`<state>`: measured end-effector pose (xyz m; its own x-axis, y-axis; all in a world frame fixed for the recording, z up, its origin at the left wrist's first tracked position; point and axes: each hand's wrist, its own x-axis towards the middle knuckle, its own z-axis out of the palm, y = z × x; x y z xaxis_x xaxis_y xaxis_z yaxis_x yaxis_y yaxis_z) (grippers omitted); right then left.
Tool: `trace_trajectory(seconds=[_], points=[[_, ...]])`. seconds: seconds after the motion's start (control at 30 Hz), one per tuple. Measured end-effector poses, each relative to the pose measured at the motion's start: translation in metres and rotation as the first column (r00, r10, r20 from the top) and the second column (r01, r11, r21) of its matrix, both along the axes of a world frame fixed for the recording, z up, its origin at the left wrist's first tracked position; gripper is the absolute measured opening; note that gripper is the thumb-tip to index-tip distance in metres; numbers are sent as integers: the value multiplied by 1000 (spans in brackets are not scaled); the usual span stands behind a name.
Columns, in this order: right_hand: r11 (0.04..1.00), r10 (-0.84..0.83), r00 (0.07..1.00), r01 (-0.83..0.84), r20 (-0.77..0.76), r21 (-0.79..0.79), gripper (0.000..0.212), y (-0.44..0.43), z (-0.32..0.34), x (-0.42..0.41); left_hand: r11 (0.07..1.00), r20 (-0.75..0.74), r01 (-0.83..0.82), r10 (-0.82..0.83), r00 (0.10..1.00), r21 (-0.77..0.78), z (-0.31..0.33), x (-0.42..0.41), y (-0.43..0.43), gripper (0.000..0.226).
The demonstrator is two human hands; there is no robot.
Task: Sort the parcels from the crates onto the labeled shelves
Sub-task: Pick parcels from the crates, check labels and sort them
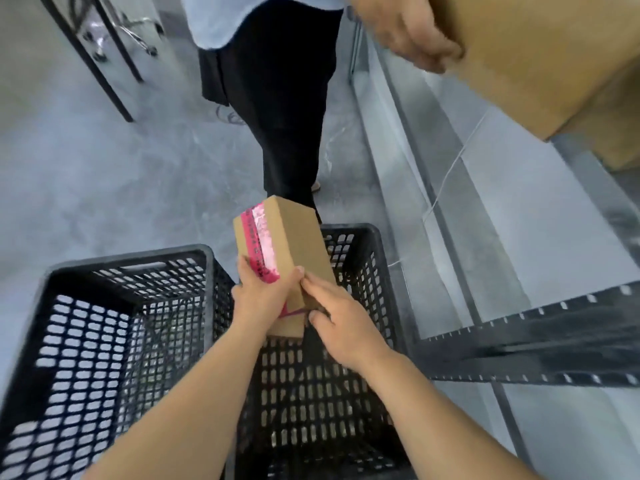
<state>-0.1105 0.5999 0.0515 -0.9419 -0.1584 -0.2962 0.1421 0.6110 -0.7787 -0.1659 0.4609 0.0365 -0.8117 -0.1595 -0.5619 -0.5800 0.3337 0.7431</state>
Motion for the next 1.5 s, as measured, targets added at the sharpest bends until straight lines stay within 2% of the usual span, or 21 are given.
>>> trace_trajectory(seconds=[0.1,0.23,0.3,0.4,0.57,0.7,0.77,0.83,0.93,1.0,1.07,1.17,1.23,1.4,1.5], points=[[998,-62,995,61,-72,-2,47,2,29,-9,988,-64,-7,17,998,155,30,-1,-12,79],[986,-149,979,158,-138,55,53,8,65,-17,948,-123,38,1,992,316,58,14,-31,73],[983,-167,980,175,-109,64,63,10,80,-16,923,-120,39,8,993,383,67,26,-42,81],[987,-162,987,161,-15,-23,75,9,94,-14,872,-131,31,38,991,488,76,39,-58,89],[921,-122,985,158,122,-356,86,2,114,-8,804,-193,75,50,980,590,91,48,-70,84],[900,-110,986,152,125,-409,100,-2,128,-5,783,-221,87,65,973,616,109,52,-71,76],[913,-121,988,150,99,-379,97,-3,133,-4,822,-235,83,63,970,563,117,52,-69,58],[929,-134,990,140,39,-344,90,-5,138,-2,929,-306,85,31,951,360,123,49,-66,43],[951,-174,984,157,-40,-266,89,-13,144,2,994,-391,73,-34,920,86,137,50,-54,65],[958,-189,979,166,-81,-235,103,-19,145,2,995,-367,100,-87,926,17,147,53,-46,81],[975,-156,982,136,-105,-175,111,-20,146,2,993,-312,117,-102,945,29,154,55,-41,98],[986,-88,988,68,-130,-153,94,-17,153,8,991,-274,128,-116,955,25,155,53,-42,117],[987,-61,988,38,-143,-159,78,-15,156,11,989,-274,137,-115,955,63,154,53,-45,121],[973,-176,972,147,-156,-179,58,-12,157,13,920,-315,154,-35,948,360,154,61,-54,87],[970,-199,958,164,-205,-178,51,-12,160,15,867,-324,174,-15,946,467,154,68,-57,66]])
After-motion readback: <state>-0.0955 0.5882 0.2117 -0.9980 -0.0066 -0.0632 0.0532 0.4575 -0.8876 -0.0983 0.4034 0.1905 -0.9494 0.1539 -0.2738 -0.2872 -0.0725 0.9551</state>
